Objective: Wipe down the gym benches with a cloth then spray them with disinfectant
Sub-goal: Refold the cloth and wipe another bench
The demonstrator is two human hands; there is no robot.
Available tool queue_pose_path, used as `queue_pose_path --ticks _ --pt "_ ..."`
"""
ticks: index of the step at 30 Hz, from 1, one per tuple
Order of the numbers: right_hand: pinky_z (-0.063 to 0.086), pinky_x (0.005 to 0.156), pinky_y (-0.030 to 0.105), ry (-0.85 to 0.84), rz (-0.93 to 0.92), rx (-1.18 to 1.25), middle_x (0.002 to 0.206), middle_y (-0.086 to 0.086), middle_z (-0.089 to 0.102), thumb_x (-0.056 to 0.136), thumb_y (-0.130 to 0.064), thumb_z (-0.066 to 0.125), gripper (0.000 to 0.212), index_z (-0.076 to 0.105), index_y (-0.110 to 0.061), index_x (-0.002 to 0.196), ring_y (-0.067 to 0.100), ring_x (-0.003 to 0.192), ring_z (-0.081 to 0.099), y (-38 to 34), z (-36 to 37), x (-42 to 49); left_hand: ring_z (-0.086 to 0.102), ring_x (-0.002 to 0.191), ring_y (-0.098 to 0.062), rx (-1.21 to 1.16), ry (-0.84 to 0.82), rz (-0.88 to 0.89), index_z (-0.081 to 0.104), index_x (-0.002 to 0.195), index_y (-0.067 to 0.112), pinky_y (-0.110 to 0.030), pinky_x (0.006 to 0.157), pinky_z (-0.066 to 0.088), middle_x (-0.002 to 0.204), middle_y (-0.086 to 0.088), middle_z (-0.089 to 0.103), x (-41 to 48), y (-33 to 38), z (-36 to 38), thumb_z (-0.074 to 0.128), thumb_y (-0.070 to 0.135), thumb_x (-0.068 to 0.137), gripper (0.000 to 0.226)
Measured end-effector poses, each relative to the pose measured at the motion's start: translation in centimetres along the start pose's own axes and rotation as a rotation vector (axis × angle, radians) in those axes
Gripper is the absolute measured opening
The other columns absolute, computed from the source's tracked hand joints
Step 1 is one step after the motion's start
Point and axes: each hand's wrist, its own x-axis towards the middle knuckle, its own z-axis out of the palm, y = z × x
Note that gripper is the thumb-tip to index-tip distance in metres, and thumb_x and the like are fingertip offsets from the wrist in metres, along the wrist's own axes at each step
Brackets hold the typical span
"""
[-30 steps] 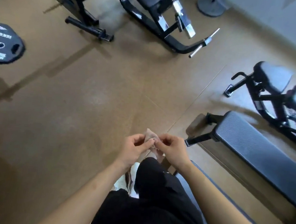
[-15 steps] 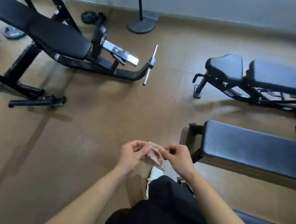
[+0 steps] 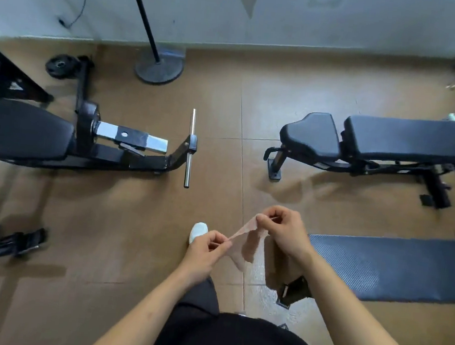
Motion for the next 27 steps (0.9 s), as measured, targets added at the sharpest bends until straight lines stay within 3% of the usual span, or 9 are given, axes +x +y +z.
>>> queue_pose_path --ticks 3,7,13,16,20,23,27 --pt "0.049 0.059 0.017 0.034 0.023 0.017 0.079 0.011 0.072 0.093 -0.013 0.073 0.010 0.072 -0.004 0.089 0.005 0.065 0.063 -3.5 1.4 5.8 0.061 0.076 -0.003 -0.027 -0.069 -0.004 0.066 0.090 0.011 -0.023 0.077 0.050 0.079 0.008 0.068 6.1 2.0 -3.9 0.066 0.009 0.099 0.010" --pt "0.053 0.062 0.025 0.142 0.056 0.069 0.081 0.017 0.071 0.093 -0.013 0.072 0.009 0.071 -0.006 0.088 0.017 0.070 0.064 -8.6 2.2 12.5 0.060 0.068 0.004 0.031 -0.137 -0.001 0.071 0.089 0.014 -0.016 0.069 0.048 0.078 0.005 0.069 12.8 6.1 -9.3 0.071 0.004 0.095 0.011" --pt "0.056 0.067 0.024 0.253 0.078 0.174 0.076 0.005 0.071 0.089 -0.010 0.075 0.002 0.074 -0.010 0.088 0.010 0.069 0.064 -13.7 0.8 20.7 0.066 0.075 0.002 0.167 -0.200 0.033 0.078 0.095 0.022 -0.015 0.068 0.050 0.085 0.009 0.075 24.2 13.9 -15.5 0.070 0.021 0.097 0.008" --pt "0.055 0.064 0.021 0.319 0.091 0.203 0.072 0.000 0.071 0.090 -0.007 0.074 0.004 0.074 -0.010 0.087 0.010 0.068 0.065 -14.7 -0.6 25.0 0.061 0.068 0.003 0.153 -0.137 0.041 0.075 0.092 0.020 -0.013 0.059 0.046 0.080 0.010 0.071 30.4 17.5 -15.9 0.067 0.020 0.100 0.011" --pt "0.052 0.061 0.019 0.365 0.117 0.223 0.069 -0.002 0.069 0.091 -0.002 0.070 0.007 0.073 -0.008 0.090 0.005 0.064 0.063 -14.9 -3.1 32.5 0.059 0.072 -0.009 0.080 -0.091 0.013 0.071 0.098 0.003 -0.011 0.053 0.044 0.085 -0.005 0.069 38.9 22.4 -14.3 0.062 0.011 0.102 0.012" --pt "0.053 0.062 0.022 0.409 0.134 0.250 0.069 0.001 0.071 0.091 -0.006 0.071 0.005 0.073 -0.010 0.094 0.008 0.064 0.065 -14.9 -5.7 39.3 0.062 0.077 -0.014 0.087 -0.076 0.018 0.071 0.093 0.009 -0.016 0.059 0.049 0.082 -0.003 0.069 45.6 26.1 -12.8 0.063 0.014 0.102 0.012" --pt "0.053 0.060 0.023 0.456 0.168 0.270 0.075 0.005 0.073 0.092 -0.010 0.071 0.005 0.073 -0.011 0.096 0.017 0.068 0.067 -16.0 -9.8 47.8 0.059 0.073 -0.011 0.185 -0.062 0.035 0.070 0.092 0.011 -0.012 0.060 0.045 0.080 -0.001 0.067 54.1 32.0 -11.2 0.065 0.013 0.100 0.010"
